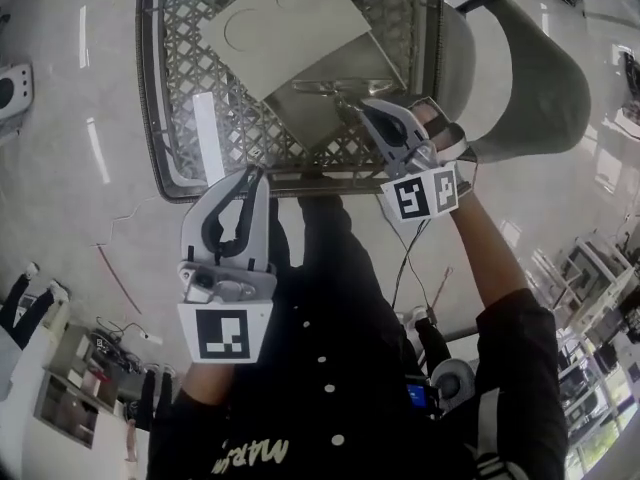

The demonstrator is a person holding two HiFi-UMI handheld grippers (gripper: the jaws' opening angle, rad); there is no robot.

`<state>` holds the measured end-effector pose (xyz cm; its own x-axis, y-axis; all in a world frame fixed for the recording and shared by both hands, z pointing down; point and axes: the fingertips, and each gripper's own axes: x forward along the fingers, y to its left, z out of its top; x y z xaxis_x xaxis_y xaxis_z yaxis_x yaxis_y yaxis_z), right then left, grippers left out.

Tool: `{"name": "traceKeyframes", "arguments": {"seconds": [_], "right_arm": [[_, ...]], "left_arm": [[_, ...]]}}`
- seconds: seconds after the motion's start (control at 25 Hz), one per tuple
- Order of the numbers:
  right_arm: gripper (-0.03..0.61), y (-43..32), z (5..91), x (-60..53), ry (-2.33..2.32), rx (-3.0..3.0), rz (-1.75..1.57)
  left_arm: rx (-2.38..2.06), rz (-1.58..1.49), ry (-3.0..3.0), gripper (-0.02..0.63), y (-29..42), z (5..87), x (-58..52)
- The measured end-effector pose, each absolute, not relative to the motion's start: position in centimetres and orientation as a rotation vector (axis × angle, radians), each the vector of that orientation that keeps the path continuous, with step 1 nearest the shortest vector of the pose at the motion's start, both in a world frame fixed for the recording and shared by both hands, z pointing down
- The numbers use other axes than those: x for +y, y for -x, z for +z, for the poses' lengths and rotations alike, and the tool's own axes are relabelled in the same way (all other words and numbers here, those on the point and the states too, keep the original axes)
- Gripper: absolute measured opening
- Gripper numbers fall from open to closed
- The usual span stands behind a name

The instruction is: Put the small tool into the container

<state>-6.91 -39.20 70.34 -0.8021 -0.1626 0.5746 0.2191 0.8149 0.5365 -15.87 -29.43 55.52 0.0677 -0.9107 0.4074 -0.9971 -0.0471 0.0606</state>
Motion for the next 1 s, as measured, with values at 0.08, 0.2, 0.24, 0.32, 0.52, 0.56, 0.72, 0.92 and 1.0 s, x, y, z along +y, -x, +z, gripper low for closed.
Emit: {"name": "traceKeyframes", "arguments": {"seconds": [0.08, 0.2, 0.24, 0.32, 0.52, 0.56, 0.72, 0.92, 1.0], "right_arm": [[0.018, 7.4, 72.0, -39.0, 0.120, -2.333, -0.844], [0.018, 8.1, 74.1, -38.6, 0.227, -2.273, -0.906], [0.018, 8.3, 74.7, -38.4, 0.258, -2.251, -0.926], [0.018, 8.5, 75.9, -38.0, 0.314, -2.210, -0.962], [0.018, 9.5, 78.6, -37.0, 0.426, -2.117, -1.063], [0.018, 9.7, 79.0, -36.9, 0.443, -2.089, -1.098], [0.025, 10.3, 79.9, -36.7, 0.492, -2.027, -1.192], [0.064, 9.8, 80.7, -36.2, 0.534, -2.002, -1.167], [0.087, 9.7, 80.9, -36.3, 0.528, -2.003, -1.125]], "left_arm": [[-1.903, 0.371, -2.009, 0.039, 16.0, 56.6, -29.3], [-1.903, 0.361, -1.986, 0.039, 16.3, 57.7, -29.3], [-1.905, 0.356, -1.977, 0.039, 16.3, 58.0, -29.4], [-1.904, 0.350, -1.957, 0.038, 16.3, 58.6, -29.2], [-1.878, 0.336, -1.915, 0.038, 16.0, 60.5, -28.6], [-1.872, 0.337, -1.911, 0.038, 15.9, 60.8, -28.6], [-1.856, 0.341, -1.912, 0.038, 15.7, 61.4, -28.8], [-1.830, 0.342, -1.928, 0.038, 15.3, 61.2, -28.9], [-1.835, 0.339, -1.930, 0.038, 15.3, 61.3, -28.9]]}}
